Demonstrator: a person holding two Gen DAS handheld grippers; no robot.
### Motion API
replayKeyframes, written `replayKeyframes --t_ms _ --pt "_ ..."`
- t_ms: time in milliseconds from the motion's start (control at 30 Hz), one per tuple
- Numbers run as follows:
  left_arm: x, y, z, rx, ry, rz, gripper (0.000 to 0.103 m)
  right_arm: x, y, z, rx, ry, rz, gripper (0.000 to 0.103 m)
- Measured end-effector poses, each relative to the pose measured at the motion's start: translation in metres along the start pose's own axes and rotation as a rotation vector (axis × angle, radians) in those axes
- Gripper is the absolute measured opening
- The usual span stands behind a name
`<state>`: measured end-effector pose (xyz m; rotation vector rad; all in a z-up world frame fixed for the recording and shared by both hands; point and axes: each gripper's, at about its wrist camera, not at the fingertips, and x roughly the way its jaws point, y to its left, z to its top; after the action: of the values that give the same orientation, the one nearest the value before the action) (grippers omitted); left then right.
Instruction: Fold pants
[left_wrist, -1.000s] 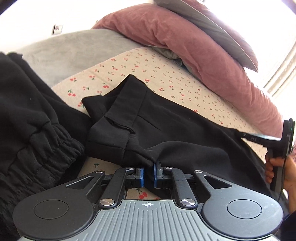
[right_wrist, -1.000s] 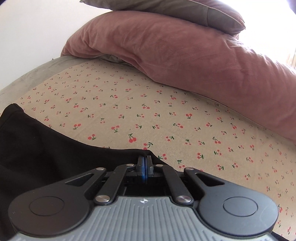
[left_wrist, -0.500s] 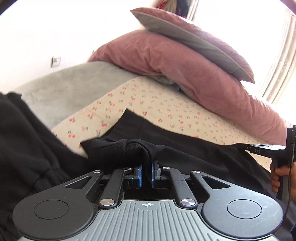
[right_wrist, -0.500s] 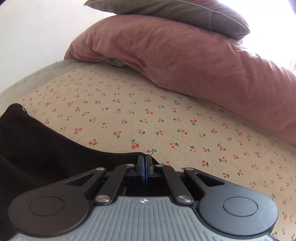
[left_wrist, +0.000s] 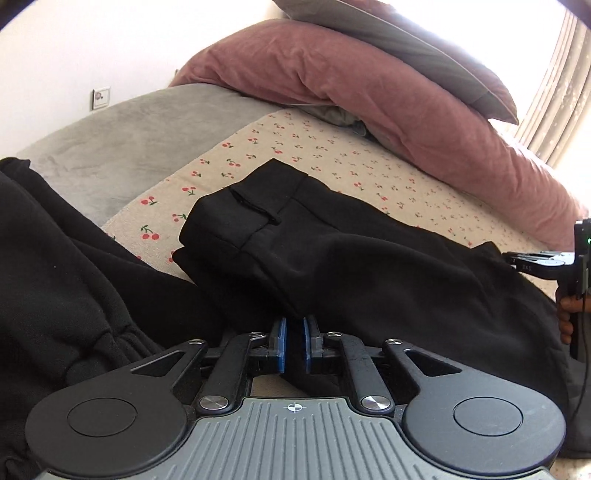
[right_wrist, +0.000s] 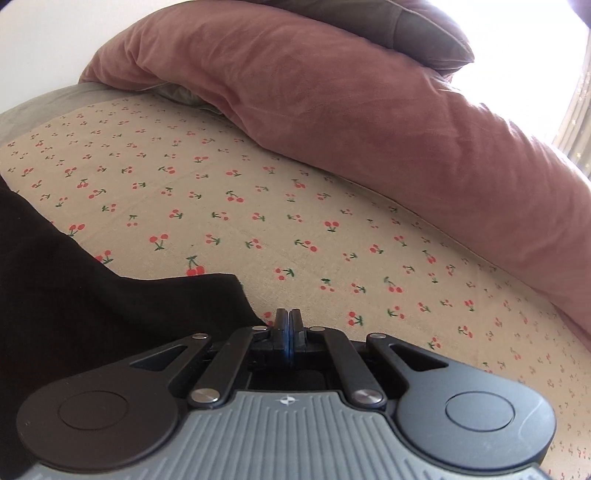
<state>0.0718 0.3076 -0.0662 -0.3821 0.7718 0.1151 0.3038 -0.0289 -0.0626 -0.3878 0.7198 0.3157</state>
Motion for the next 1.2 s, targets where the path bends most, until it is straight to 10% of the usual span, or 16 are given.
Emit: replayKeyframes --t_ms 167,200,300,500,633,700,800,1200 --pt "-0.014 0.002 0.001 -0.051 -0.001 -0.067 0.040 -0.073 -0.020 -0.032 0.042 -0.052 0.063 0.026" --pt "-0.014 0.001 0.003 -0.057 -0.006 -0.075 0.058 -0.095 -0.020 -0.045 0.024 -0.054 0.085 0.026" --pt "-0.007 -0.004 0.007 -0.076 -0.013 -0.068 0.068 -0.153 -0.004 -0.087 -0.107 -0.041 0.171 0.026" --pt "0.020 -0.024 0.009 0.024 0.041 0.072 0.038 -0.217 0.049 -0.170 -0.490 0.033 0.269 0.024" --pt "0.020 -0.018 0.006 -0.003 0.051 0.066 0.038 -0.211 0.046 -0.183 -0.406 0.048 0.229 0.013" --pt "0.022 -0.017 0.006 0.009 0.062 0.129 0.001 -0.210 0.047 -0.186 -0.396 0.043 0.229 0.012" --pt "0.021 -0.013 0.006 0.011 0.064 0.169 0.000 -0.210 0.053 -0.192 -0.439 0.046 0.207 0.000" --pt "-0.027 -0.011 0.003 -0.119 0.064 0.231 0.000 -0.227 0.022 -0.195 -0.363 0.040 0.175 0.005"
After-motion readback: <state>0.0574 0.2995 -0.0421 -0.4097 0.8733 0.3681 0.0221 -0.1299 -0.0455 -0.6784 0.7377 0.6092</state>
